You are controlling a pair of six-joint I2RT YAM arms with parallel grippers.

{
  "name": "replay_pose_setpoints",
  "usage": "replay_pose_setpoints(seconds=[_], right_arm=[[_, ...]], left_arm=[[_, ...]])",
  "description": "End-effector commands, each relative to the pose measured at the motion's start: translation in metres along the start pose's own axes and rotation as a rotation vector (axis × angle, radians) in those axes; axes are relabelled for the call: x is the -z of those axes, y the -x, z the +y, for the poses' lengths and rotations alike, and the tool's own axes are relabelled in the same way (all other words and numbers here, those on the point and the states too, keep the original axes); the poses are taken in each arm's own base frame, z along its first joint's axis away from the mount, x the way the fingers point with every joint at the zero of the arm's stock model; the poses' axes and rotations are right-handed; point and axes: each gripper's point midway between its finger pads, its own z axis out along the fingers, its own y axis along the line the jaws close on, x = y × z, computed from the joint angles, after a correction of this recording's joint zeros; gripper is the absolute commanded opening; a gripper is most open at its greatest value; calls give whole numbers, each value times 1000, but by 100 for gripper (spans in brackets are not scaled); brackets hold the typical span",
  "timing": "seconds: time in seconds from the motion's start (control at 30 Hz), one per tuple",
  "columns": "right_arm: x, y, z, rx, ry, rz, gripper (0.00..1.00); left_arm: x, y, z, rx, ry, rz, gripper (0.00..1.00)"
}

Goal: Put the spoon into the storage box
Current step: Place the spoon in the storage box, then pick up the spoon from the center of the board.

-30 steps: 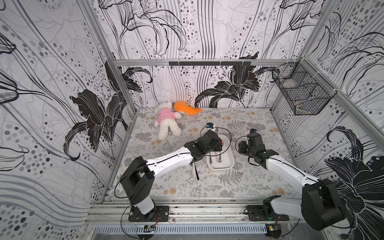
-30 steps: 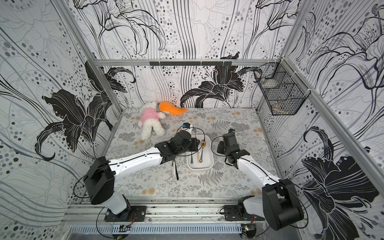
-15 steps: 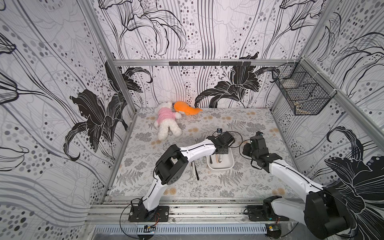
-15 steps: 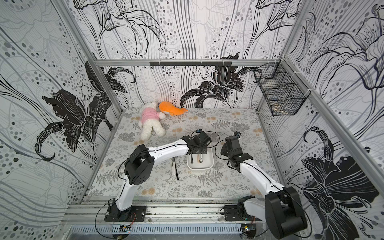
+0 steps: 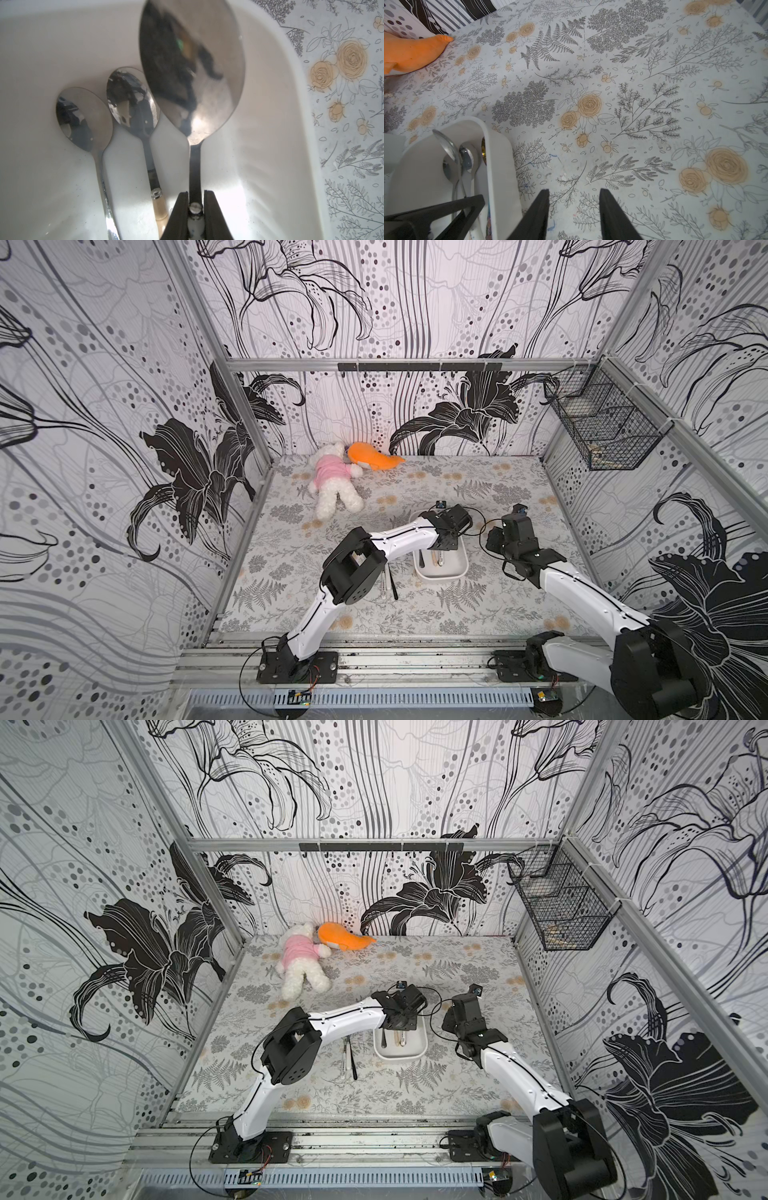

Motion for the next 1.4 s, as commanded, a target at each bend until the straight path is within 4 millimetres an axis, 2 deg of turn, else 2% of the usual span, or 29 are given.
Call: replay_pose_setpoints(seconds=[0.0, 0.47, 0.7, 0.8, 0.93, 1.0, 1.17, 1.27, 1.37], right_arm=[[1, 0, -3, -18, -7, -15, 44], [1, -1, -4, -17, -6, -11, 44], [-1, -2, -4, -17, -9, -10, 43], [1, 0, -4, -17, -9, -20, 43], [4, 4, -6, -10, -15, -40, 43], [6, 7, -6, -6, -16, -51, 43], [10, 10, 8, 21, 49, -39, 43], [12, 17, 28, 50, 115, -11, 42], [21, 20, 60, 123, 156, 14, 42]], left_arm=[[-7, 3, 1, 18, 3, 3, 17], [-15, 4, 7, 43, -5, 5, 22], [-8, 9, 8, 50, -16, -15, 23], [15, 24, 5, 63, -54, -78, 23], [71, 53, 12, 77, -94, -213, 31], [96, 62, 24, 93, -100, -270, 32], [152, 72, 76, 158, -107, -392, 36], [180, 69, 119, 192, -75, -444, 39], [203, 56, 169, 230, 1, -465, 41]])
